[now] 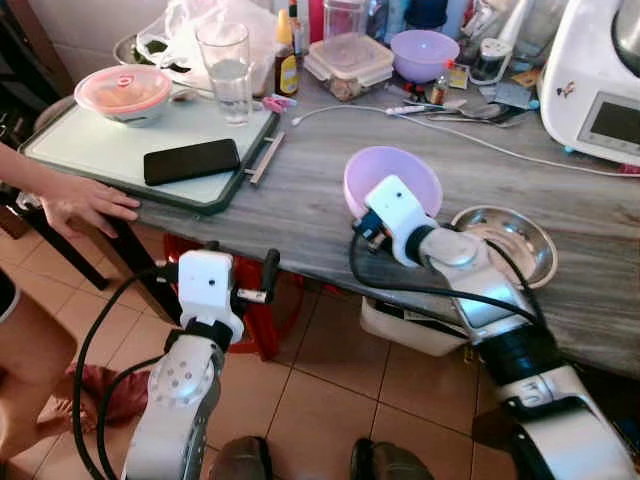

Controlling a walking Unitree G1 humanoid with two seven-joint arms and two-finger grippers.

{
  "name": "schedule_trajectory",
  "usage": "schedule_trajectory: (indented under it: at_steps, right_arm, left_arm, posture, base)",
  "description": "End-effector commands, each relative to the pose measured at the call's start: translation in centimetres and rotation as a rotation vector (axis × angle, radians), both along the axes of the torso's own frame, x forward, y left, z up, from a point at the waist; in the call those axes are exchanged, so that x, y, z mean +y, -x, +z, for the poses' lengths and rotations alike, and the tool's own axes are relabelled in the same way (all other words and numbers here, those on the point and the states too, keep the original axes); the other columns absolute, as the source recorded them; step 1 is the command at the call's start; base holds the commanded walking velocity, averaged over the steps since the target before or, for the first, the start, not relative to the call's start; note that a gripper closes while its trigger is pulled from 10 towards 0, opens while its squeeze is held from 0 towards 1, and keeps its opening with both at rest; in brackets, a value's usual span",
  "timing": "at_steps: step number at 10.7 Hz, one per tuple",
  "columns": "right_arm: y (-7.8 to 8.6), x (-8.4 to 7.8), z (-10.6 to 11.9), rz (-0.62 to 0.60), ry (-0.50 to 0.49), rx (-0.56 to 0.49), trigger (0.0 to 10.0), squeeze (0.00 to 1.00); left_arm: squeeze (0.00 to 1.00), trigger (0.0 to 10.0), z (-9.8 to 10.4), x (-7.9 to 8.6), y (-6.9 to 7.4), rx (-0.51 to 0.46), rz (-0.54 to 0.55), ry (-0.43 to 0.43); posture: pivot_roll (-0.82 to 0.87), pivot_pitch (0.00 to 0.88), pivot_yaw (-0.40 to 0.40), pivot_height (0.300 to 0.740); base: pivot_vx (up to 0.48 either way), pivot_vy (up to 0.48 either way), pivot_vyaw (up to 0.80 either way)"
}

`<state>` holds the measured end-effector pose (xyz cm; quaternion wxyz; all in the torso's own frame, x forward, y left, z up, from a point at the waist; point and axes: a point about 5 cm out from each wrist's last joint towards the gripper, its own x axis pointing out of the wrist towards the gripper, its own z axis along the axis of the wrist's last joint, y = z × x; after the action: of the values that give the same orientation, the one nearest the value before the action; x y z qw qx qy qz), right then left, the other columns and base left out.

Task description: Setting the table

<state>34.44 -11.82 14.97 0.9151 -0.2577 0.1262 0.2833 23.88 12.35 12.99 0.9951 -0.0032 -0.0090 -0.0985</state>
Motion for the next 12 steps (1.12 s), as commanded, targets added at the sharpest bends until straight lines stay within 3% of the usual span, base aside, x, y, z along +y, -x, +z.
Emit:
schedule_trajectory:
  at_steps: [1,5,7,10,12]
  right_arm:
    - [0.2,-0.3,0.2,-0.007,0.025,-0.008,10.0,1.0]
    - [1.5,-2.4,0.9,-0.083,0.041,0.017,10.0,1.0]
    - [1.1,-2.6,2.4,-0.125,0.03,-0.083,10.0,1.0]
    - [0.7,-1.6,4.2,-0.16,-0.056,-0.176,10.0,1.0]
    - [1.2,-0.5,4.3,-0.149,-0.112,-0.201,10.0,1.0]
  left_arm:
    - [0.0,10.0,-0.3,-0.2,0.0,0.017,-0.019,-0.004]
    - [0.0,10.0,-0.4,-0.5,-0.5,0.017,-0.04,0.0]
    - [0.0,10.0,-0.4,-0.6,-0.8,0.016,-0.042,0.003]
    - [0.0,10.0,-0.4,-0.4,-1.0,0.012,-0.017,0.012]
    - [0.0,10.0,-0.6,-0.2,-1.0,0.02,-0.004,0.019]
  posture:
    - [0.08,0.115,0.015,0.74]
    - [0.05,0.094,0.016,0.74]
    - [0.05,0.086,0.015,0.74]
    - [0.05,0.079,0.01,0.74]
    - [0.05,0.079,0.008,0.74]
  base:
    - [0.0,0.0,0.0]
    - [0.0,0.0,0.0]
    - [0.0,0.0,0.0]
    - [0.0,0.0,0.0]
    - [0.0,0.0,0.0]
